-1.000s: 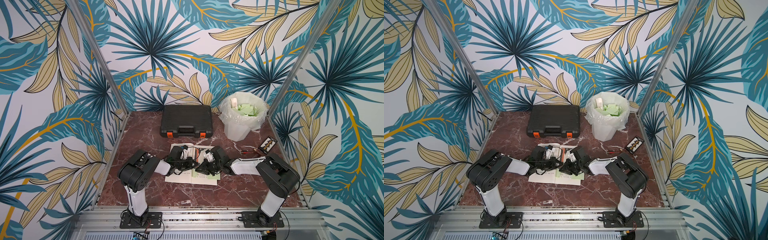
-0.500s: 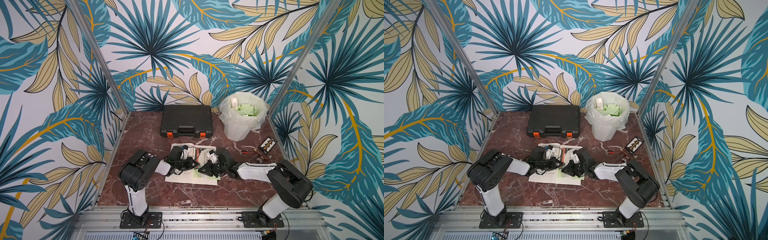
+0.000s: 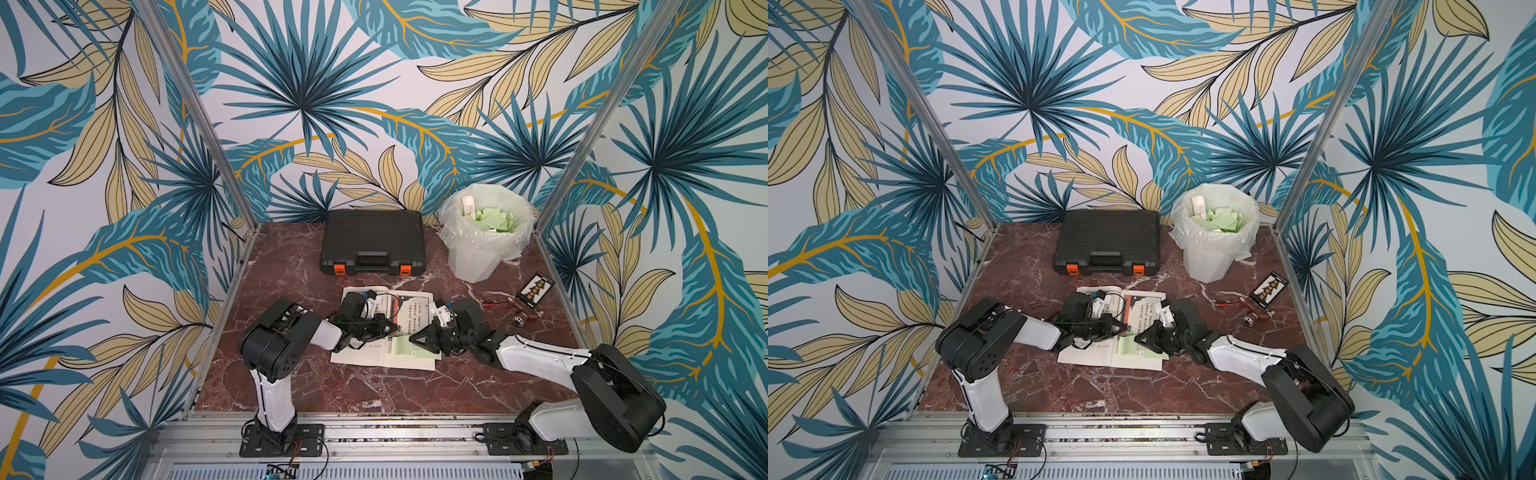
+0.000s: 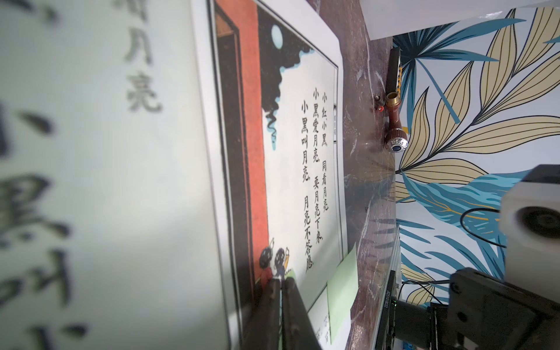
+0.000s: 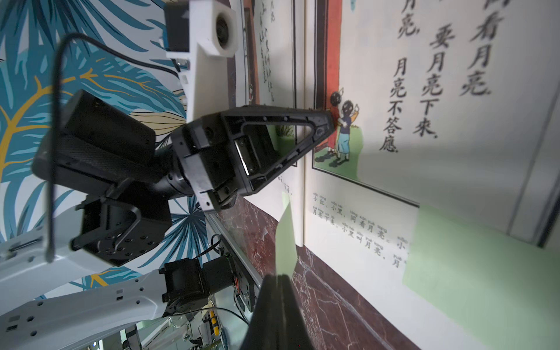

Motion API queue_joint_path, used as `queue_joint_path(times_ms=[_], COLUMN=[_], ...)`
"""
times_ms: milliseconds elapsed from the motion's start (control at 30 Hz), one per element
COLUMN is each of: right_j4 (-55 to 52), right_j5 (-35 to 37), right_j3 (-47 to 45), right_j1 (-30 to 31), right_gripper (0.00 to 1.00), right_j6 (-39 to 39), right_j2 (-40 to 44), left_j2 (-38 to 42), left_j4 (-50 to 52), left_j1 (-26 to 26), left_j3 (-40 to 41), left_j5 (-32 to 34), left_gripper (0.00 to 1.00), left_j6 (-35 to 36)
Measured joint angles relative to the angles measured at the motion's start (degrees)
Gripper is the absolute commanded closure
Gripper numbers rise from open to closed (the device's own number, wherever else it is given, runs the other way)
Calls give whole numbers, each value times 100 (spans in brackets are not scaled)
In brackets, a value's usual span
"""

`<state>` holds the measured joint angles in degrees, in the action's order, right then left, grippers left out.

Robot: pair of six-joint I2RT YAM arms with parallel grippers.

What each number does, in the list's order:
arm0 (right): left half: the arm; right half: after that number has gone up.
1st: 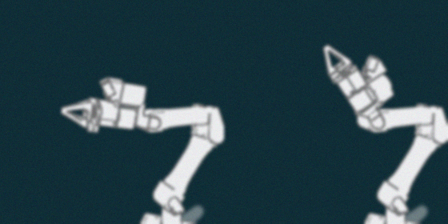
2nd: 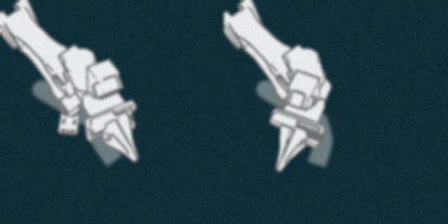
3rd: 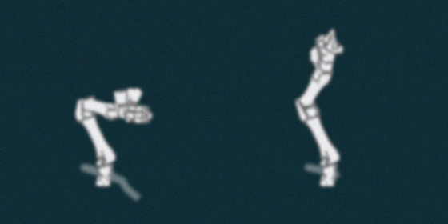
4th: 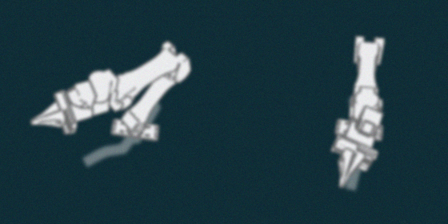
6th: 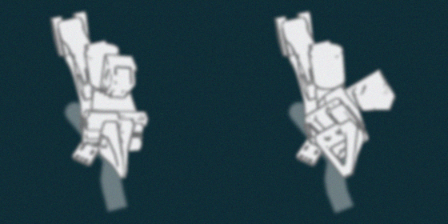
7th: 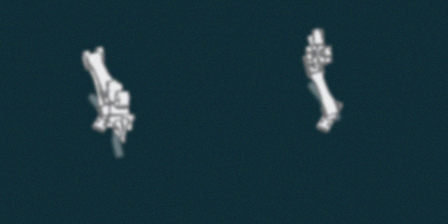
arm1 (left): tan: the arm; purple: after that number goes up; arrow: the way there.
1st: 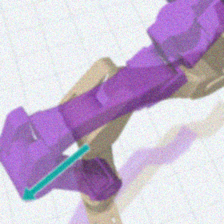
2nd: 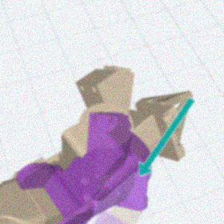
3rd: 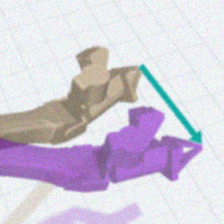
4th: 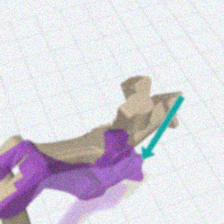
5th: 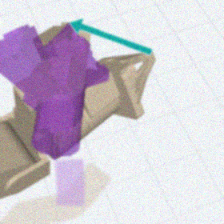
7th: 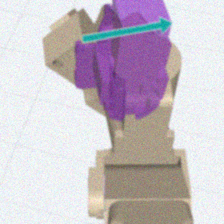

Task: Peel off the used sticky note
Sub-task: Place the note in the trash bin.

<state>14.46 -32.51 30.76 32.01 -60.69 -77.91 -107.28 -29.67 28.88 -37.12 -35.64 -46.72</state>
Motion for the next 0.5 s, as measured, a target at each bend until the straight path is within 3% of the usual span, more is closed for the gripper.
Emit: queue_joint_path(times_ms=[167, 333, 500], right_j4=[-824, -1952, -2859], right_j5=[-48, -61, -79], right_j3=[422, 1823, 3467], right_j1=[-588, -1377, -2033], right_gripper=[100, 100, 100], right_j6=[201, 656, 1084], right_j2=[713, 1128, 935], left_j2=[-4, -15, -26], left_j4=[-11, -33, -55], left_j1=[0, 0, 0], left_j3=[0, 0, 0], left_j5=[-2, -4, -13], left_gripper=[90, 90, 90], left_j6=[-4, -7, -11])
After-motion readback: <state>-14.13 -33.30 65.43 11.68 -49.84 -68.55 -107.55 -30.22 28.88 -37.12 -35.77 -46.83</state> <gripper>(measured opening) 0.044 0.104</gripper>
